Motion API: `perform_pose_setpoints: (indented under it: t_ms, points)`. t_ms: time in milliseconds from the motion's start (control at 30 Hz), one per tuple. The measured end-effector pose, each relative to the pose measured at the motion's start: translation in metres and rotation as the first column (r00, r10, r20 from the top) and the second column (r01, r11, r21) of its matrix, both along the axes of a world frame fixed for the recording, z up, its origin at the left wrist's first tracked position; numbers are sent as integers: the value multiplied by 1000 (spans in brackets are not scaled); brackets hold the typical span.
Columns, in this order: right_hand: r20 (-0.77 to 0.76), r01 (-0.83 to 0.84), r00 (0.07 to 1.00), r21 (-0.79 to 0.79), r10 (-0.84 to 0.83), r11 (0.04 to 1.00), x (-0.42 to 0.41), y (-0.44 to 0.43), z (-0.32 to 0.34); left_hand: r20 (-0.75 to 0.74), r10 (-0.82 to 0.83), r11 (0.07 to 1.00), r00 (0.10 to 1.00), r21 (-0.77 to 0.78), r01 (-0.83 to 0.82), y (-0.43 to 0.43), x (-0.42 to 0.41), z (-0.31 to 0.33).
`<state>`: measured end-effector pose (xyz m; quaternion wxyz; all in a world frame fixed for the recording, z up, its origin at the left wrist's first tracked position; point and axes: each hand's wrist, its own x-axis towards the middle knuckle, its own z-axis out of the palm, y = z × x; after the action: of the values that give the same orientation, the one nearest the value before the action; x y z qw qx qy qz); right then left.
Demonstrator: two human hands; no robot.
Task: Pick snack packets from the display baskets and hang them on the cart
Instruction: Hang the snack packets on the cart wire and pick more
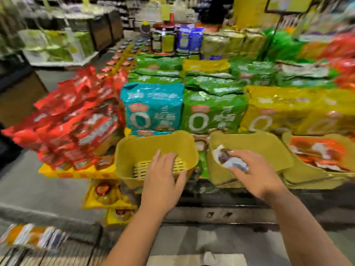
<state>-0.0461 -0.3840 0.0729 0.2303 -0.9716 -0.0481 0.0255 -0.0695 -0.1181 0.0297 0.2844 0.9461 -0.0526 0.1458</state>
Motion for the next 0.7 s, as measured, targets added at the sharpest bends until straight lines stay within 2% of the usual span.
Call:
perform_pose_setpoints:
  t_ms: [100,200,300,400,500,600,700]
  points:
    - [-53,45,998,-18,-46,999,26,-63,-5,-39,-60,997,997,38,62,-62,31,-5]
    - [-104,56,993,-65,-62,996,56,-118,-18,-81,-95,982,992,154,106,-115,61,-12]
    - [-216,0,976,-141,-31,990,88,-140,-30,-210,-64,957,976,265,120,-147,84,-17]
    - [-329,-161,939,-170,98,972,119,-129,-38,-340,16,916,940,382,122,-161,95,-26]
    - [-411,-268,893,-159,183,950,146,-97,-48,-398,46,882,916,446,150,-168,94,-35]
    - [-547,-248,833,-232,84,941,164,-64,-70,-411,57,895,910,426,136,-167,92,-39]
    - [-575,-161,818,-252,-14,954,174,-53,-84,-427,76,900,901,419,122,-168,92,-37]
